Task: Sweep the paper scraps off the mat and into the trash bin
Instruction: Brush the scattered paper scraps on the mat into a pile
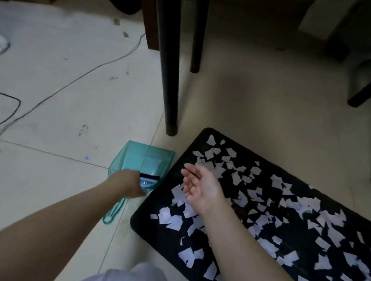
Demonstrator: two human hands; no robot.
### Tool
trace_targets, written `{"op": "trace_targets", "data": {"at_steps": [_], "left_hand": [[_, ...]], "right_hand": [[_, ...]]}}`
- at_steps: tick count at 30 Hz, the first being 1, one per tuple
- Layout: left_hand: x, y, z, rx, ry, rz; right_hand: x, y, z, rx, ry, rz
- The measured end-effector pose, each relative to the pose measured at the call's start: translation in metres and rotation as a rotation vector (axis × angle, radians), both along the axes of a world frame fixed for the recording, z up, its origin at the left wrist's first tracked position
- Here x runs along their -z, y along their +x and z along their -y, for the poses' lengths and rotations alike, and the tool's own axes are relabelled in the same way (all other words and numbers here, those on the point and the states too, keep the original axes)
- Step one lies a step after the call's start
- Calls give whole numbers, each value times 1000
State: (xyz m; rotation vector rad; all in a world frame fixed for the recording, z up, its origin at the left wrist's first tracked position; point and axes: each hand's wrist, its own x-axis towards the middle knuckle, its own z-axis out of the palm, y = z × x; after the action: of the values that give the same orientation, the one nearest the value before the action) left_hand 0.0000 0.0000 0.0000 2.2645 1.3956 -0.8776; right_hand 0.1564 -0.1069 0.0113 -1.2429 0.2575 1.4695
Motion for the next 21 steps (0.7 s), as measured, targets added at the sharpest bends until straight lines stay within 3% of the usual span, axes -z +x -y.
{"op": "trace_targets", "data": {"at_steps": [6,11,21], "left_hand": [[46,-5,9,22,75,-144],[55,2,-2,49,25,-213],[23,12,-12,-50,311,-52]], "right_hand": [[34,-8,-6,-43,-92,13],[49,-13,-12,-101,-122,39],[40,-36,-44,-242,-49,179]]}}
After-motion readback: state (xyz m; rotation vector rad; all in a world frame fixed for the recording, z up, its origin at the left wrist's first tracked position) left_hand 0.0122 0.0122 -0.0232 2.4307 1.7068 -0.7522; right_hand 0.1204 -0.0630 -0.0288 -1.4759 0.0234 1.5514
